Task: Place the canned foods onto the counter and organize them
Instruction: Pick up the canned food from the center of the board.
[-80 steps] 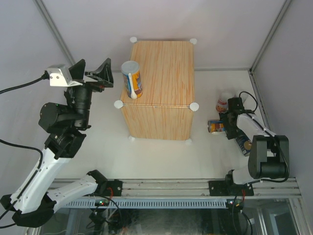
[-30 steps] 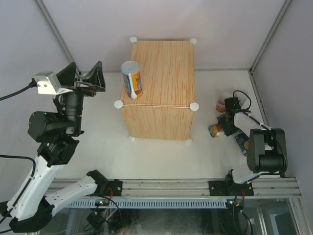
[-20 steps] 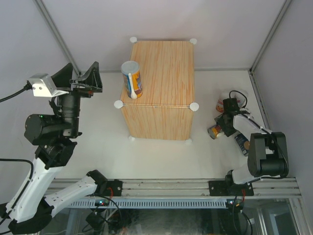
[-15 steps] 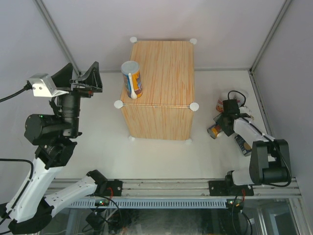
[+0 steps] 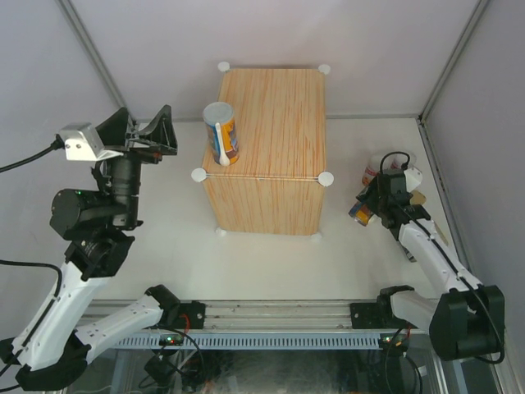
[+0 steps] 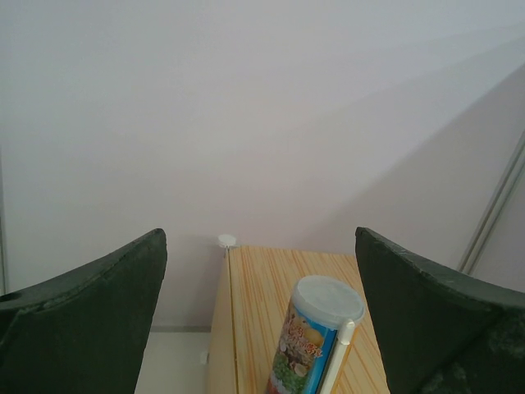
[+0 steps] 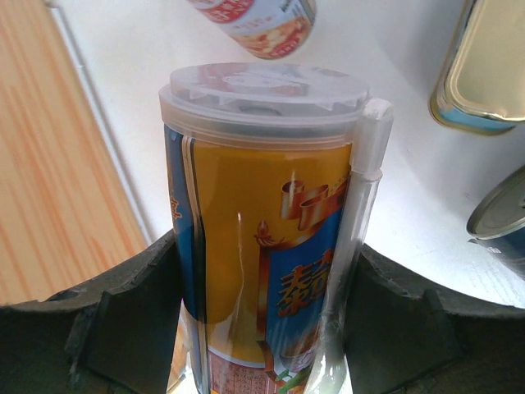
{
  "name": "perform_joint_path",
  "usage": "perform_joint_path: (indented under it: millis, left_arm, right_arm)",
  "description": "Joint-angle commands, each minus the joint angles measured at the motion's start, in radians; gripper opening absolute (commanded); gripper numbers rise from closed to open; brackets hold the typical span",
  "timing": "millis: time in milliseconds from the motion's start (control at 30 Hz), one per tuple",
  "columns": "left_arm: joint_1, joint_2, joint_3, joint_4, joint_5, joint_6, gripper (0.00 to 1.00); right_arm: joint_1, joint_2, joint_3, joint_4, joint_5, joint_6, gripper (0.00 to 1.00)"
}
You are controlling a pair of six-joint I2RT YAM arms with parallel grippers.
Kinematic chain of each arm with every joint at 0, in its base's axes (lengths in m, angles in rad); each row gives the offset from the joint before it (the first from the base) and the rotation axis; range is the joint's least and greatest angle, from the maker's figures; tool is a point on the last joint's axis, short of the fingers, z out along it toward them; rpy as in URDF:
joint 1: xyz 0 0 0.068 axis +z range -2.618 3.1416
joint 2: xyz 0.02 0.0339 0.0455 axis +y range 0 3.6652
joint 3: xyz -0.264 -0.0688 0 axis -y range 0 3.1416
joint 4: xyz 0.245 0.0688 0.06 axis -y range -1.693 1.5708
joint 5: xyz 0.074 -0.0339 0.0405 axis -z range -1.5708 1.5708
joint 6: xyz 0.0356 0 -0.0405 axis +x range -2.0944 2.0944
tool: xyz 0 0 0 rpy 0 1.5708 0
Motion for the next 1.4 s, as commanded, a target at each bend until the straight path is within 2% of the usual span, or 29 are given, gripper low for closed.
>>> perform_joint_path:
  millis: [0,267,533,1000,1367]
  left_arm:
    - [-0.002,0.011,-0.024,0.05,-0.015,0.0,1.0]
    - [-0.001,0.054,0.018,0.048,-0.006,-0.055,1.0]
    - [-0.003,0.063,0.046,0.02,0.002,-0.102,1.0]
    - [-0.001,0.033,0.017,0.012,-0.019,-0.081,1.0]
    - [0.016,0.045,0.025,0.011,0.002,-0.066,1.0]
  right_arm:
    - [0.033,-0.104,0.03,0.117,0.036,-0.069,0.0]
    - [0.056,-0.231,0.079,0.059,0.052,-0.107,0.0]
    - [0.135,-0.281,0.221,0.021,0.113,-0.177,0.0]
    - [0.303,-0.224,0.501,0.052,0.291,-0.401,0.0]
    - [0.455,-0.134,0.657,0.209,0.369,-0.666,0.0]
